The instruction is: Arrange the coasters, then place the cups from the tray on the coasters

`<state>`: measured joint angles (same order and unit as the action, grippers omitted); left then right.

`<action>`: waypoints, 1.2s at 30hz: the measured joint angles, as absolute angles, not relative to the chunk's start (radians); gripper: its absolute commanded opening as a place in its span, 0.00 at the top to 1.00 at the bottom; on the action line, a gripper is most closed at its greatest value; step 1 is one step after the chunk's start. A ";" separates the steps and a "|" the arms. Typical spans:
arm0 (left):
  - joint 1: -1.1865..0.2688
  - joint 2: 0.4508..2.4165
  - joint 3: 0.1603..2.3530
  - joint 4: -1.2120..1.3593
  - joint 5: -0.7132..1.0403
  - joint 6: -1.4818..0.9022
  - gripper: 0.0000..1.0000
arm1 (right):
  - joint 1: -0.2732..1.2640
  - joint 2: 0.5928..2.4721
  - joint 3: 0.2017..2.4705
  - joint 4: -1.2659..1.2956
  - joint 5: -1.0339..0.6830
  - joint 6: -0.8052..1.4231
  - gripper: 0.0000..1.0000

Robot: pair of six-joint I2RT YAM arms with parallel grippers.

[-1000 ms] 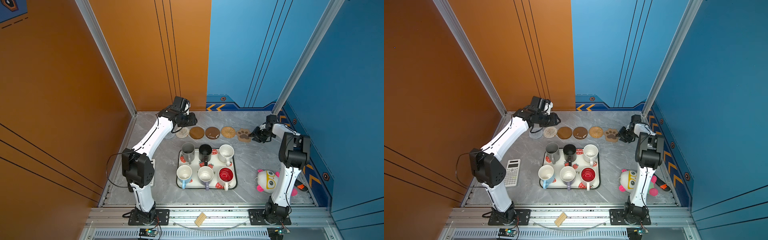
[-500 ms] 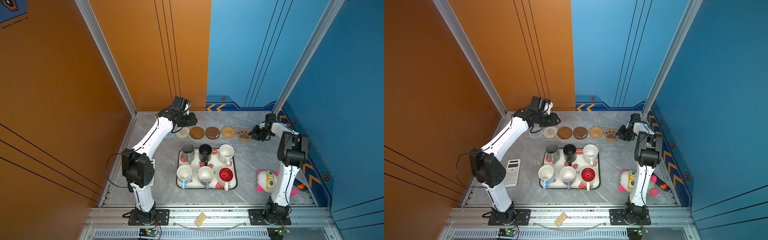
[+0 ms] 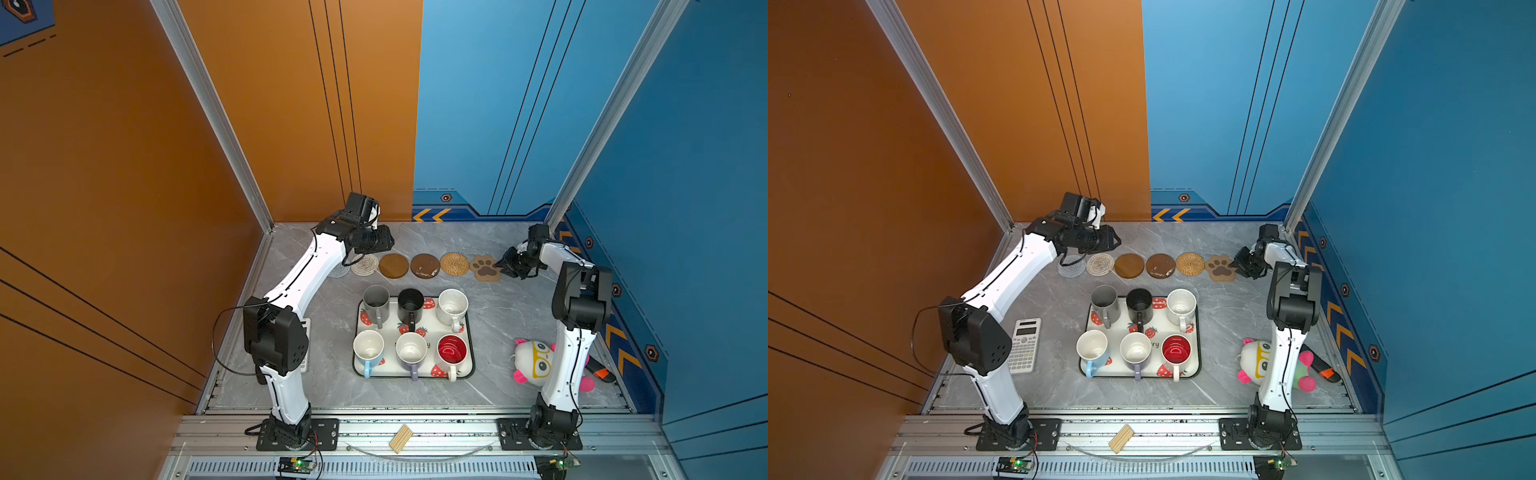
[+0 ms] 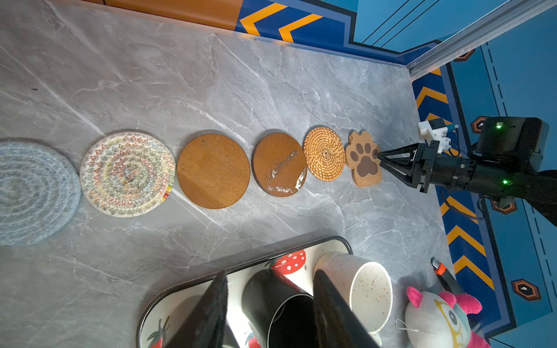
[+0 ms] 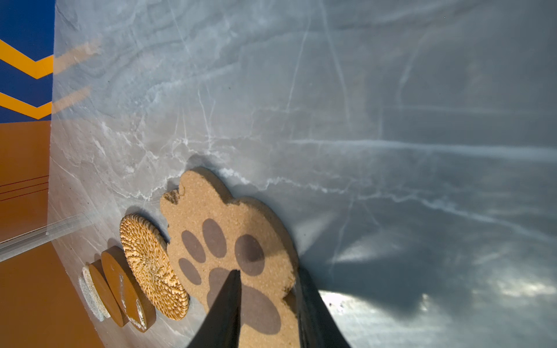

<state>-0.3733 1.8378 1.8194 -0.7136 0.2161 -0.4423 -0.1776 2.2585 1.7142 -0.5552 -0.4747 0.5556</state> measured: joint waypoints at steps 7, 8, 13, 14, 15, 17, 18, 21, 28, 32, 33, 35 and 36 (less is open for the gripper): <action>-0.371 1.838 1.819 -0.713 0.216 -0.442 0.52 | -0.180 2.259 1.724 -0.557 -0.473 0.566 0.69; -0.371 1.838 1.819 -0.714 0.216 -0.442 0.52 | -0.180 2.259 1.726 -0.556 -0.473 0.567 0.69; -0.371 1.833 1.819 -0.713 0.216 -0.442 0.52 | -0.179 2.223 1.724 -0.557 -0.466 0.570 0.68; -0.371 1.828 1.819 -0.713 0.216 -0.442 0.52 | -0.179 2.201 1.718 -0.557 -0.465 0.570 0.68; -0.371 1.821 1.819 -0.713 0.216 -0.442 0.52 | -0.178 2.170 1.708 -0.557 -0.461 0.570 0.67; -0.372 1.797 1.811 -0.707 0.216 -0.443 0.52 | -0.174 2.085 1.675 -0.556 -0.444 0.570 0.67; -0.372 1.782 1.805 -0.702 0.216 -0.443 0.52 | -0.171 2.041 1.659 -0.556 -0.437 0.570 0.67; -0.375 1.732 1.774 -0.681 0.215 -0.446 0.52 | -0.150 1.869 1.579 -0.519 -0.403 0.585 0.62; -0.401 1.645 1.679 -0.630 0.203 -0.458 0.51 | 0.007 1.435 1.220 -0.240 -0.210 0.617 0.58; -0.421 1.619 1.637 -0.605 0.196 -0.465 0.51 | 0.122 1.264 1.117 -0.150 -0.075 0.574 0.46; -0.426 1.617 1.634 -0.601 0.194 -0.465 0.51 | 0.133 1.232 1.106 -0.132 -0.054 0.573 0.45; -0.432 1.616 1.633 -0.590 0.193 -0.466 0.51 | 0.142 1.179 1.087 -0.101 -0.017 0.574 0.41; -0.434 1.615 1.632 -0.588 0.192 -0.466 0.51 | 0.153 1.153 1.073 -0.078 0.013 0.576 0.30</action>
